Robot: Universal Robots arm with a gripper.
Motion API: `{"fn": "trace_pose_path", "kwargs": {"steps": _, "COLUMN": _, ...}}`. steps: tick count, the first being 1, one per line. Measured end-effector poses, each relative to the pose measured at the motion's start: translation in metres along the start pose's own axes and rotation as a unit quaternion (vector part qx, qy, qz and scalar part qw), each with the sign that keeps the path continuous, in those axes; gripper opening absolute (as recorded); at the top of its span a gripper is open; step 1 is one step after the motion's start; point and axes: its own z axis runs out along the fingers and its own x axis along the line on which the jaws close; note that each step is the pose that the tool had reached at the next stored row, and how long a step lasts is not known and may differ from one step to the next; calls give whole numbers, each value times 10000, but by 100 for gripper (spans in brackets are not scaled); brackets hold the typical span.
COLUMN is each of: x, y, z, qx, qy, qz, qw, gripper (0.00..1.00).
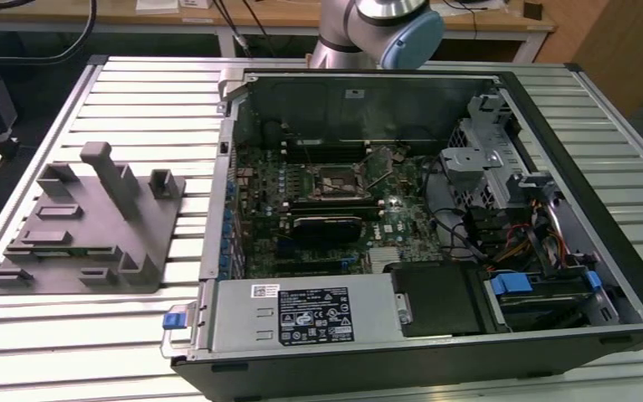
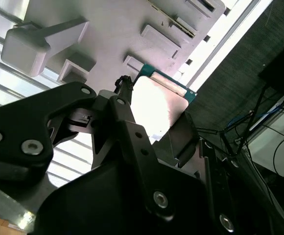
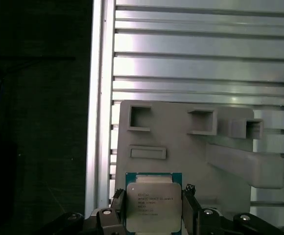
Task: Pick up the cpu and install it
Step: 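Pick up the cpu and move it towards the insertion slot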
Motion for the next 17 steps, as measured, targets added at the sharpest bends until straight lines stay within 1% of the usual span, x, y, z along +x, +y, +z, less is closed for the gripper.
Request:
{"fn": "trace_pose_path", "kwargs": {"steps": 12, "x": -6, "y": 11, "z": -236, "qx": 0, "qy": -7, "qz": 0, "qw": 10000, "gripper": 55}}
{"fn": "trace_pose_path", "kwargs": {"steps": 17, "x": -8, "y": 15, "z": -319, "qx": 0, "qy": -6, "qz": 0, "qw": 10000, "gripper": 55}}
